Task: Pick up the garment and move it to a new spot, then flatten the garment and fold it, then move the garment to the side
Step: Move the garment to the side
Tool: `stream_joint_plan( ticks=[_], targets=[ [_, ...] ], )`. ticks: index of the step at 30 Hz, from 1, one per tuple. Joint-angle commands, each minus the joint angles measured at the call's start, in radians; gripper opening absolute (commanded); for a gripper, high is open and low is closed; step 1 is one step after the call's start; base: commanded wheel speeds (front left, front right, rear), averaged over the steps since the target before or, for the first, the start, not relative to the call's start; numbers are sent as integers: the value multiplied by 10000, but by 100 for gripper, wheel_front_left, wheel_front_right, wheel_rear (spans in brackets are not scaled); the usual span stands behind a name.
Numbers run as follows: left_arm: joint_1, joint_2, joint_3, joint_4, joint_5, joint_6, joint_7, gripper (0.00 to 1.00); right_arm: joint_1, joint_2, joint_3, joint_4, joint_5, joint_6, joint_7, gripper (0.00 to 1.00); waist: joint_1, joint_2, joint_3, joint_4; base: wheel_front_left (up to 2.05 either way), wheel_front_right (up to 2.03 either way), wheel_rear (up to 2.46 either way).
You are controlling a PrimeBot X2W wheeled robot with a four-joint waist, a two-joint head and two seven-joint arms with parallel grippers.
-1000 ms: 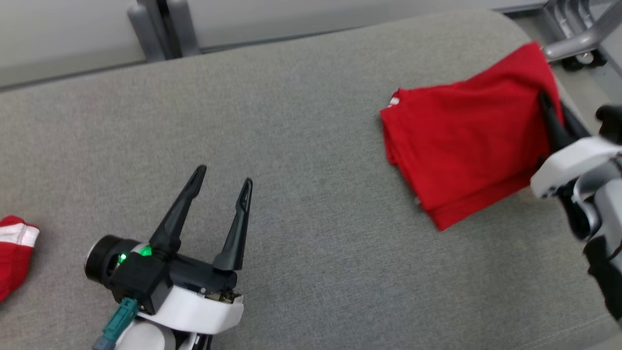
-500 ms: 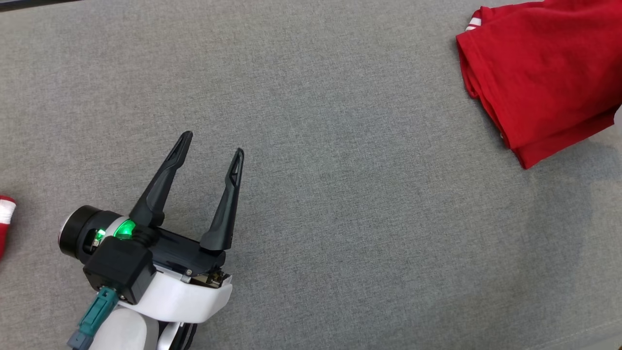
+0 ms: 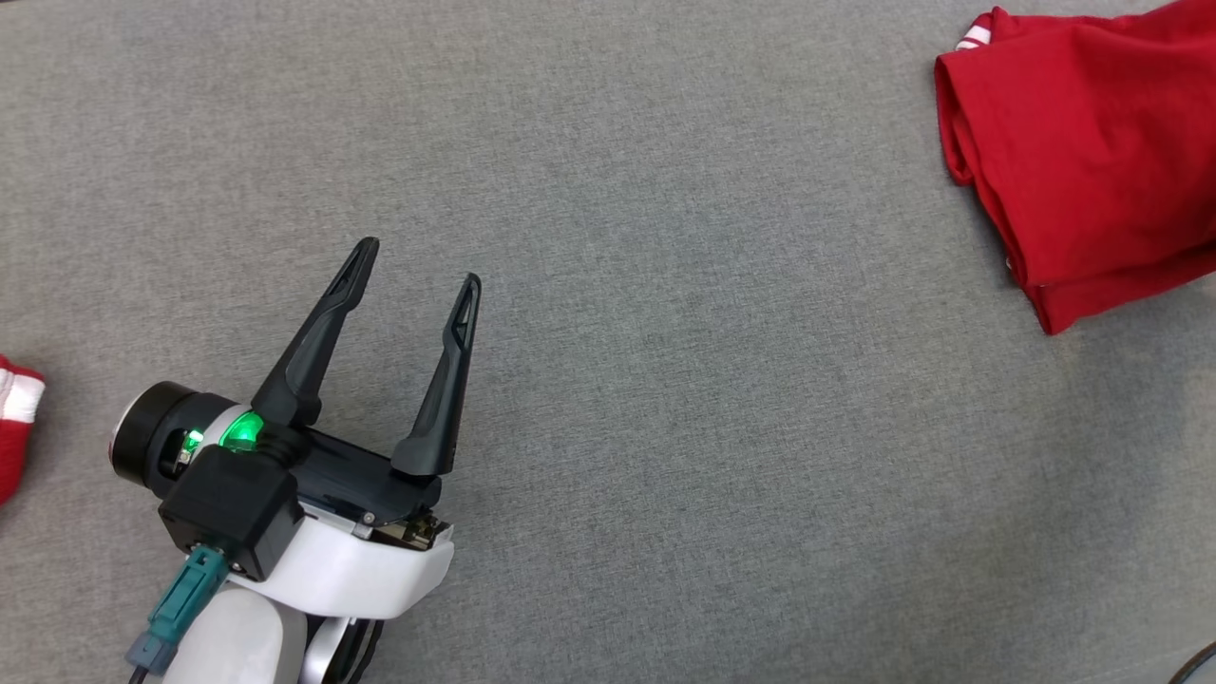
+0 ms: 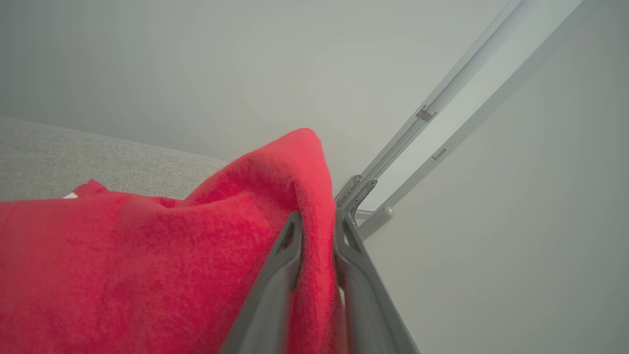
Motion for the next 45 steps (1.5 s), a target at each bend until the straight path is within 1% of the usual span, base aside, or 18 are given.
stream_joint_plan(
  ticks=[1, 2, 3, 6, 8, 10, 15, 17, 19, 23, 27, 30, 34, 37, 38, 39, 41, 45],
  targets=[
    [-109, 43, -4, 33, -59, 8, -3, 100, 149, 165, -341, -279, -487, -7, -19, 100, 0, 0, -82, 107, 0, 0, 0],
    [-77, 35, -12, 77, -73, 25, -4, 100, 186, 315, -498, -433, -764, -7, -37, 100, 0, 0, -131, 157, 0, 0, 0],
    [-77, 35, -12, 77, -73, 25, -4, 100, 186, 315, -498, -433, -764, -7, -37, 100, 0, 0, -131, 157, 0, 0, 0],
    [36, 8, -4, 233, -110, 103, -46, 100, 277, 750, -729, -749, -1182, -7, -90, 100, 0, 0, -338, 300, 0, 0, 0],
    [104, -51, 33, 376, -187, 172, -100, 100, 347, 1074, -710, -811, -1220, -7, -116, 100, 0, 0, -540, 406, 0, 0, 0],
    [213, -104, 92, 591, -272, 258, -117, 100, 390, 1385, -306, -916, -927, -7, -115, 100, 0, 0, -769, 517, 0, 0, 0],
    [402, -306, 124, 1051, -477, 464, -172, 100, 976, 1712, 1114, -956, 993, -7, -119, 100, 0, 0, -1474, 917, 0, 0, 0],
    [555, -340, 170, 1302, -526, 609, -86, 100, 1348, 1787, 1938, -1064, 1884, -7, -120, 100, 0, 0, -1777, 1085, 0, 0, 0],
    [665, -447, 295, 1580, -638, 869, 51, 100, 1810, 1793, 2804, -1239, 2732, -7, -121, 100, 0, 0, -2083, 1242, 0, 0, 0],
    [831, -655, 403, 2061, -1004, 1136, -37, 100, 2902, 1786, 4115, -2144, 4134, -7, -115, 100, 0, 0, -2732, 1642, 0, 0, 0],
    [981, -733, 449, 2524, -1141, 1275, -405, 100, 4143, 1789, 4923, -3244, 5016, -7, -114, 100, 0, 0, -3386, 2006, 0, 0, 0],
    [1148, -771, 400, 2907, -1120, 1346, -641, 100, 5123, 1781, 5064, -4038, 5320, -7, -114, 100, 0, 0, -3920, 2252, 0, 0, 0],
    [1508, -790, 520, 3299, -1176, 1480, -884, 100, 6439, 1791, 5151, -4995, 5425, -7, -114, 100, 0, 0, -4551, 2367, 0, 0, 0],
    [1755, -840, 714, 3558, -1304, 1657, -1057, 100, 7294, 1789, 5007, -5663, 5532, -7, -114, 100, 0, 0, -4885, 2435, 0, 0, 0],
    [1868, -871, 820, 3741, -1398, 1674, -1136, 100, 7834, 1801, 4907, -5997, 5863, -7, -116, 100, 0, 0, -5007, 2471, 0, 0, 0],
    [1914, -877, 834, 3853, -1436, 1603, -1160, 100, 8068, 1801, 4876, -6124, 5943, -6, -115, 100, 0, 0, -5060, 2485, 0, 0, 0],
    [1975, -852, 922, 4275, -1497, 1302, -1207, 100, 8580, 1799, 4991, -6412, 6103, -6, -116, 100, 0, 0, -5179, 2516, 0, 0, 0],
    [2040, -871, 1199, 4436, -1379, 1106, -1214, 100, 9011, 1797, 5025, -6602, 6055, -7, -116, 100, 0, 0, -5282, 2511, 0, 0, 0]
  ],
)
